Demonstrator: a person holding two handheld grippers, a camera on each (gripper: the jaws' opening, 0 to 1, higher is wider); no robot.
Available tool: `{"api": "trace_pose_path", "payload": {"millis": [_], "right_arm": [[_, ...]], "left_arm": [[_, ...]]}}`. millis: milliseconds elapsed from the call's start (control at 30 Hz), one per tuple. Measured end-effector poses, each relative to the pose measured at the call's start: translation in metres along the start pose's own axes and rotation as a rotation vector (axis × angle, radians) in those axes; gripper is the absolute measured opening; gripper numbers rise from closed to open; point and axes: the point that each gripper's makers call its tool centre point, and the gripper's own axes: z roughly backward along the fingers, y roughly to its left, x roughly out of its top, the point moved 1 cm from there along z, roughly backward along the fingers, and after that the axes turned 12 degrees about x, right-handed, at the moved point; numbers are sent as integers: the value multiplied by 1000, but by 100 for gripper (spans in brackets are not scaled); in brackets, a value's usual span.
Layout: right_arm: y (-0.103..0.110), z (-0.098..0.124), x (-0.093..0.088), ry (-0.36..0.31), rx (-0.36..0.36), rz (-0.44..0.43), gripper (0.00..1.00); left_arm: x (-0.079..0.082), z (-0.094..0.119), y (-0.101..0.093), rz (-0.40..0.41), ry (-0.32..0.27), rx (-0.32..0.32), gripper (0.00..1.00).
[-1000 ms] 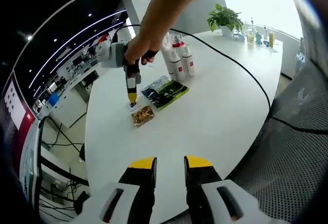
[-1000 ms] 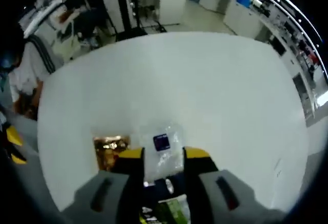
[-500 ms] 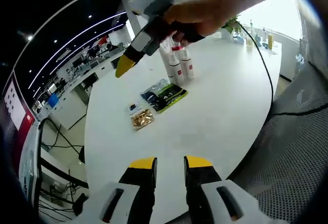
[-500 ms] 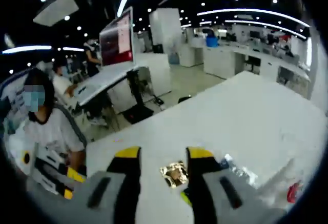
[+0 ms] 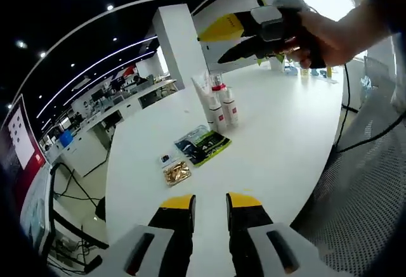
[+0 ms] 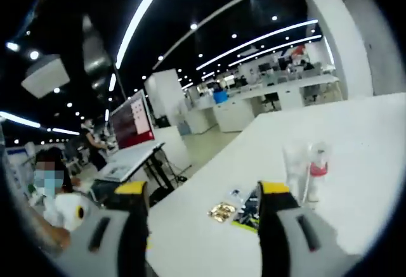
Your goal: Arrange the skincare products in the storage area until every visible bottle or jar stands upright without overlapping.
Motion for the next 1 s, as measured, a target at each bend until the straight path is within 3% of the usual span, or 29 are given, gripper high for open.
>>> {"api": "trace_pose_path", "payload": {"millis": [233,300,367,433,533,633,667,700,800,933,1000], "right_arm": [[18,54,-11,-20,-33,76,75],[21,64,-16,-29,-46,91,75],[19,82,-11,-79,-119,200,72],[24,91,-17,-103,-129,185,75],[26,95,-26,-114,-142,177,86],[30,93,-43,-45,-120,159,88],[31,93,-46,-21,-121,198,88],[34,92,-43,-38,-117,220,88],[34,89,-43,-42,-107,233,88],[22,85,-47,-24,-143,239,92],[6,86,-57,51,-215,271,99]], "left_arm": [[30,10,-2,47,-173,-25,20],[34,11,-4,63,-193,-39,20],[39,13,-7,109,-210,-62,21],[43,13,-7,145,-219,-70,23],[48,13,-6,178,-246,-64,36],[67,19,-10,214,-368,-99,57],[69,20,-10,271,-365,-102,66],[67,20,-9,290,-354,-102,71],[62,13,-3,368,-309,-88,84],[61,12,-3,369,-308,-78,100],[60,10,-4,365,-296,-75,100]]}}
